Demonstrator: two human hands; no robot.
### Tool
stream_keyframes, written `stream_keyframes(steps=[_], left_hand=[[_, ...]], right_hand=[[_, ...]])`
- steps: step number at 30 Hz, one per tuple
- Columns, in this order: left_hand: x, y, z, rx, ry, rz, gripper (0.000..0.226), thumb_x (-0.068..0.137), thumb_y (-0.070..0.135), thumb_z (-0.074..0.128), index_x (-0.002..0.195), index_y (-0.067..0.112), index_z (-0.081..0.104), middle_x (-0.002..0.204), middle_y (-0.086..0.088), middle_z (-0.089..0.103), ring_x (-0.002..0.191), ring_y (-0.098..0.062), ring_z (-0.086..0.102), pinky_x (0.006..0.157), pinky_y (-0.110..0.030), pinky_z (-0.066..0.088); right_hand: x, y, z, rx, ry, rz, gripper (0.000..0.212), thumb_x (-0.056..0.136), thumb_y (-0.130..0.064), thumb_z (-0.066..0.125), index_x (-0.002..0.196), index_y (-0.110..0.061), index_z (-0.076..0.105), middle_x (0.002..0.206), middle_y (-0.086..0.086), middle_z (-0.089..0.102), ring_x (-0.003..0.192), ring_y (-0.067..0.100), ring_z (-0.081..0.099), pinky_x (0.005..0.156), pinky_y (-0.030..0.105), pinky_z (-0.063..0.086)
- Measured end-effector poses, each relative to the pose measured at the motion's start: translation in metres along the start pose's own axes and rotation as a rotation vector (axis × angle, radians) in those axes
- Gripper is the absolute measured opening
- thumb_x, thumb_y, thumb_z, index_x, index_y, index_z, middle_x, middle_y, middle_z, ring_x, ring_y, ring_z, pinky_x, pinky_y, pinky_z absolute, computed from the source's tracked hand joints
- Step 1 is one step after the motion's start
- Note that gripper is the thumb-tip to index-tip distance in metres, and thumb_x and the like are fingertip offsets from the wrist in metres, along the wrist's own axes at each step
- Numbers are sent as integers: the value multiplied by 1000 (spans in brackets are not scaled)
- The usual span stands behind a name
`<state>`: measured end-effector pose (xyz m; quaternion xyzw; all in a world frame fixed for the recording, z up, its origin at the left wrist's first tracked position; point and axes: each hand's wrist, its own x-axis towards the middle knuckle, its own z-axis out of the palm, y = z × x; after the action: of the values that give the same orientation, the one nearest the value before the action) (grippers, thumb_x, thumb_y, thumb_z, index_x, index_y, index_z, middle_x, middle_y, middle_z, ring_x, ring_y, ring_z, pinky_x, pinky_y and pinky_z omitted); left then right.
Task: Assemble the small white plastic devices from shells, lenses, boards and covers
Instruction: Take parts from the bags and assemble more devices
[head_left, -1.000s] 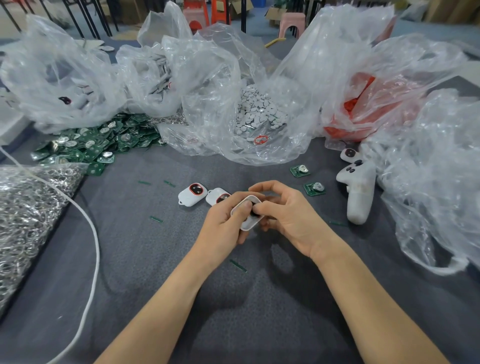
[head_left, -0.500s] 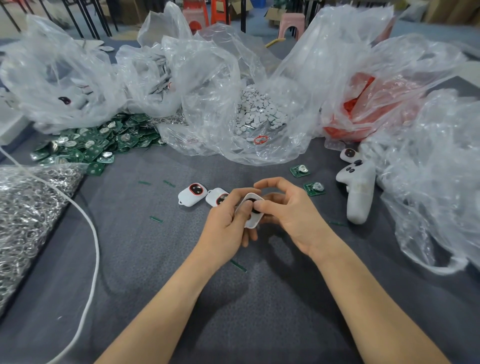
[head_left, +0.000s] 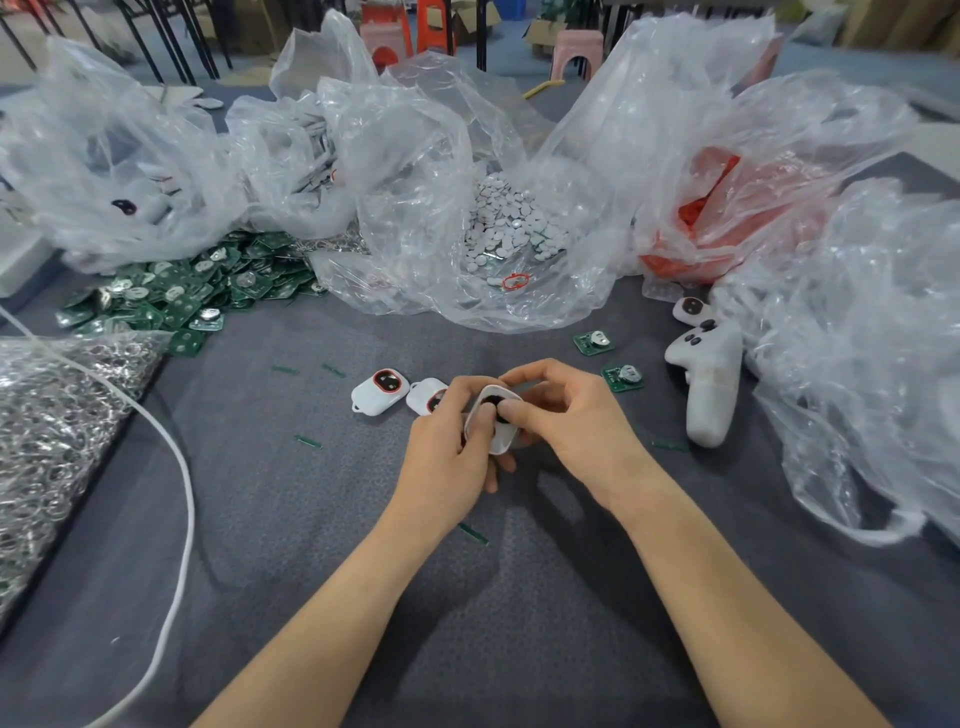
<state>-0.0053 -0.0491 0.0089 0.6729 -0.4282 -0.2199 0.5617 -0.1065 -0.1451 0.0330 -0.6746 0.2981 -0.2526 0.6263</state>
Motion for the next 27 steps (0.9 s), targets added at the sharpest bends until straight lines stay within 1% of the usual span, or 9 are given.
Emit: stream_keyframes(steps=[3, 5, 7, 9, 11, 14, 16, 20, 27], left_hand=[[0, -1, -1, -31, 16, 7, 22, 101, 8, 40, 103, 26, 53, 58, -1, 64, 40, -18, 52, 45, -22, 41], [0, 0, -2, -42, -16, 3, 21, 101, 8, 41, 105, 26, 51, 60, 0, 65, 42, -16, 54, 45, -21, 43], [-2, 0, -1, -6, -15, 18, 21, 99, 6, 45, 107, 23, 53, 62, 2, 67, 46, -12, 59, 48, -18, 46], [-2, 0, -1, 96, 29, 51, 20, 96, 8, 50, 105, 25, 56, 69, 5, 68, 56, -9, 64, 56, -22, 52], [-1, -1, 0, 207, 77, 62, 24, 93, 9, 54, 100, 31, 58, 79, 11, 67, 68, -9, 65, 66, -30, 54], [1, -1, 0, 219, 106, 66, 31, 90, 3, 57, 94, 34, 60, 83, 18, 64, 75, -3, 61, 68, -25, 52], [2, -1, -1, 211, 116, 56, 37, 89, 1, 57, 89, 38, 58, 81, 17, 65, 73, -2, 61, 66, -22, 51], [2, -1, 0, 206, 143, 29, 38, 88, 1, 58, 81, 38, 53, 73, 12, 63, 67, -5, 59, 63, -28, 50], [3, 1, -1, 193, 167, 17, 33, 88, 5, 59, 76, 36, 54, 70, 10, 64, 66, -8, 60, 61, -21, 47]], right_hand=[[0, 0, 0, 90, -29, 61, 17, 83, 2, 67, 99, -4, 68, 84, 11, 71, 70, 17, 66, 67, 29, 55], [-1, 0, 1, 88, -15, 74, 13, 84, 0, 67, 97, -2, 68, 81, 12, 71, 68, 20, 64, 67, 32, 55], [-1, 0, 2, 58, -3, 70, 10, 85, 0, 66, 94, -5, 69, 79, 8, 72, 67, 18, 65, 65, 28, 55], [0, 0, 1, -52, 17, 37, 12, 86, -2, 66, 93, -10, 69, 82, 6, 72, 73, 16, 68, 69, 24, 56], [1, 0, 1, -181, 44, 4, 13, 86, -3, 67, 92, -14, 69, 85, 6, 73, 81, 19, 69, 76, 28, 57], [0, 1, 6, -311, 83, -47, 12, 85, -4, 67, 90, -15, 69, 82, 2, 72, 78, 14, 67, 75, 24, 54], [0, 0, 8, -360, 99, -70, 11, 84, -3, 67, 89, -13, 69, 79, 0, 70, 73, 9, 64, 71, 19, 51], [0, 0, 12, -414, 116, -104, 11, 84, -1, 66, 86, -12, 67, 72, -6, 65, 63, -2, 57, 63, 10, 45], [-3, 1, 8, -370, 99, -86, 9, 84, -4, 67, 87, -12, 68, 78, 0, 70, 69, 5, 61, 66, 12, 47]])
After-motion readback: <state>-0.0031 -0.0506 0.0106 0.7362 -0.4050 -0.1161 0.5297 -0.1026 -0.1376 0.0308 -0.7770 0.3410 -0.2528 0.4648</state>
